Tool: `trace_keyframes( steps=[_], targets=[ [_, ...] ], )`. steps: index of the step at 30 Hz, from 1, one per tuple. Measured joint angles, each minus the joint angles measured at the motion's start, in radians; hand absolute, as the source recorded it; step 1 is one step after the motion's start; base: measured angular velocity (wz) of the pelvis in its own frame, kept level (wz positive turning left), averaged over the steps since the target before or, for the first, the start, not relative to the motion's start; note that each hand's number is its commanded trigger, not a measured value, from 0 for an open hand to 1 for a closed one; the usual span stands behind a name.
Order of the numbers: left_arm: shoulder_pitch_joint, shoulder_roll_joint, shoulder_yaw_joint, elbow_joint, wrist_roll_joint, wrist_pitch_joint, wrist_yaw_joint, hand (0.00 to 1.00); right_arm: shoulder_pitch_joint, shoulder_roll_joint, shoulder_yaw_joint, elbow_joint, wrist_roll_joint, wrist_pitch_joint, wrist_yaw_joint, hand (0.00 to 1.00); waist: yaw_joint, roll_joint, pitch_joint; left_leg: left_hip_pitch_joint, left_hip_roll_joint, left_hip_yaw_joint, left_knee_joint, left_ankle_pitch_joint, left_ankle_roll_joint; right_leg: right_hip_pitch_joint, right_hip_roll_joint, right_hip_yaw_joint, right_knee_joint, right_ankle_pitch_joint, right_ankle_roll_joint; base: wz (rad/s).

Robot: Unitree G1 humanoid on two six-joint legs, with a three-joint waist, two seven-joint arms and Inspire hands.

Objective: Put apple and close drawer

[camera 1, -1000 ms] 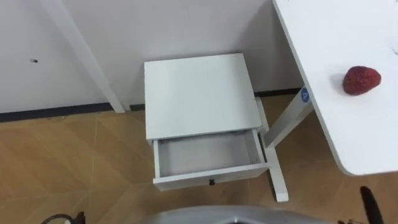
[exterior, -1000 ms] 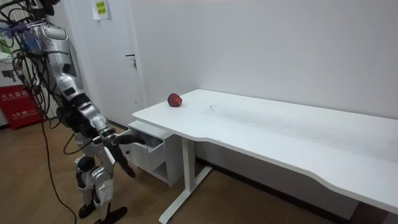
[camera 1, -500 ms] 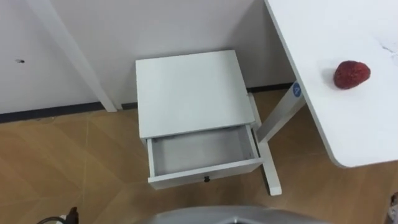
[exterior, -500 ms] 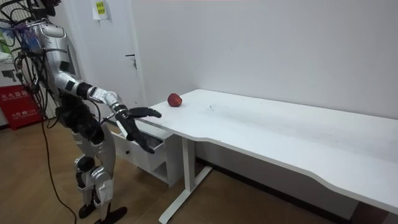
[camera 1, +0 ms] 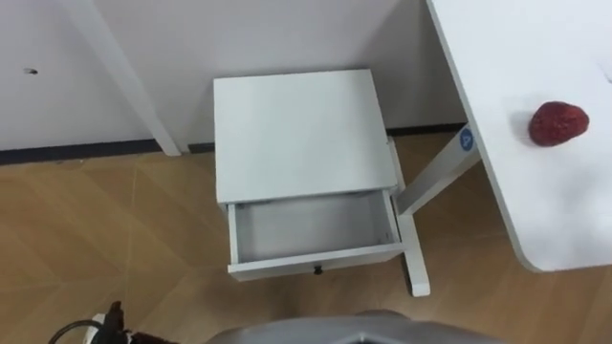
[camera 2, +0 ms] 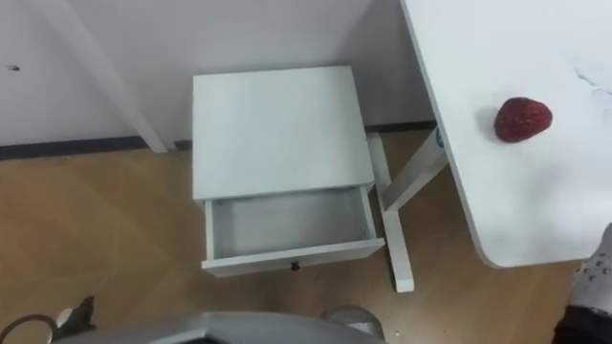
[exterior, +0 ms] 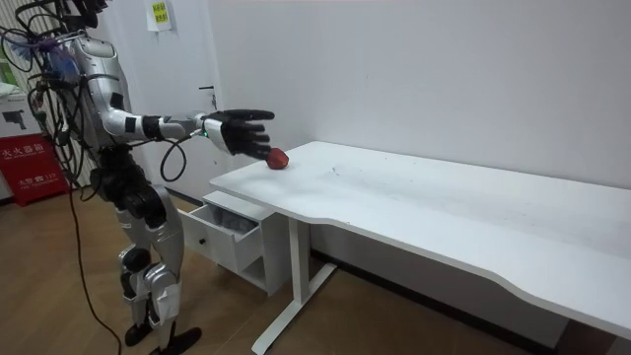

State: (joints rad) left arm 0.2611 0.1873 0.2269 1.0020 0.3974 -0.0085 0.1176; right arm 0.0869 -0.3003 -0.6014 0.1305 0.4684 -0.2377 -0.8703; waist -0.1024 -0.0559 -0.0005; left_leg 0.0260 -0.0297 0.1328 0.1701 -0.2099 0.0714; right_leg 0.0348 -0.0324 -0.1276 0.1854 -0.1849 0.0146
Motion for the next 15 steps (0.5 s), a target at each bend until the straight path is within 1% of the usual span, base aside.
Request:
trace_keyframes(
  steps=[2, 3, 5, 6, 7, 9, 11, 13, 15],
  targets=[
    [0.006, 0.002, -0.015, -0.001, 0.0, 0.0, -0.013, 0.0, -0.011, -0.018, 0.04, -0.004, -0.06, 0.0, 0.023, 0.0, 0.007, -0.001, 0.0006, 0.002, 0.0, 0.001, -0.001, 0.0, 0.0, 0.0, 0.0, -0.002, 0.0, 0.0, 0.0, -0.02],
    [0.008, 0.004, -0.023, -0.001, 0.0, 0.001, -0.017, 0.0, -0.012, -0.03, 0.068, 0.001, -0.096, 0.0, 0.04, 0.0, 0.017, -0.002, 0.001, 0.004, 0.001, 0.002, -0.001, 0.0, 0.0, 0.0, 0.001, 0.004, 0.0, 0.0, 0.0, -0.05],
    [0.008, 0.009, -0.043, -0.002, 0.0, 0.0, -0.017, 0.0, -0.011, -0.036, 0.109, 0.009, -0.133, 0.002, 0.077, 0.0, 0.021, -0.004, 0.0023, 0.003, 0.001, 0.0, 0.0, 0.0, 0.0, 0.001, 0.001, 0.004, 0.0, 0.0, 0.0, -0.02],
    [0.006, 0.011, -0.052, -0.002, 0.0, 0.0, -0.018, 0.0, -0.01, -0.036, 0.127, 0.017, -0.169, 0.017, 0.11, 0.0, 0.022, -0.006, 0.0031, 0.003, 0.001, -0.001, 0.0, 0.0, 0.0, 0.002, 0.0, 0.002, 0.0, 0.0, 0.0, 0.04],
    [0.006, 0.011, -0.056, -0.002, 0.0, 0.0, -0.019, 0.0, -0.01, -0.036, 0.136, 0.021, -0.181, 0.024, 0.127, 0.0, 0.022, -0.007, 0.0034, 0.003, 0.0, -0.002, 0.0, 0.0, 0.0, 0.003, 0.0, 0.001, 0.0, 0.0, 0.0, 0.04],
    [0.008, 0.013, -0.059, -0.002, 0.0, 0.003, -0.02, 0.0, -0.009, -0.036, 0.166, 0.024, -0.201, 0.052, 0.186, 0.0, 0.026, -0.01, 0.0032, 0.003, 0.0, -0.005, 0.001, 0.0, 0.0, 0.005, -0.001, -0.002, 0.0, 0.0, 0.0, 0.05],
    [0.01, 0.019, -0.067, -0.002, -0.001, 0.006, -0.02, 0.0, -0.009, -0.036, 0.183, 0.027, -0.2, 0.066, 0.226, 0.0, 0.025, -0.014, 0.0045, 0.003, 0.0, -0.009, 0.002, 0.0, 0.0, 0.007, -0.001, -0.004, -0.001, 0.0, 0.0, 0.06],
    [0.009, 0.023, -0.074, -0.002, -0.001, 0.009, -0.02, 0.0, -0.009, -0.036, 0.194, 0.036, -0.2, 0.069, 0.267, 0.0, 0.025, -0.016, 0.0042, 0.003, 0.0, -0.013, 0.001, 0.0, 0.0, 0.008, -0.001, -0.007, -0.001, 0.0, 0.0, 0.06],
    [0.009, 0.026, -0.075, -0.003, 0.0, 0.009, -0.02, 0.0, -0.009, -0.036, 0.197, 0.047, -0.201, 0.083, 0.315, 0.0, 0.025, -0.018, 0.0037, 0.004, 0.0, -0.017, 0.0, 0.0, 0.0, 0.011, -0.001, -0.011, -0.002, 0.0, 0.0, 0.06]
  ],
)
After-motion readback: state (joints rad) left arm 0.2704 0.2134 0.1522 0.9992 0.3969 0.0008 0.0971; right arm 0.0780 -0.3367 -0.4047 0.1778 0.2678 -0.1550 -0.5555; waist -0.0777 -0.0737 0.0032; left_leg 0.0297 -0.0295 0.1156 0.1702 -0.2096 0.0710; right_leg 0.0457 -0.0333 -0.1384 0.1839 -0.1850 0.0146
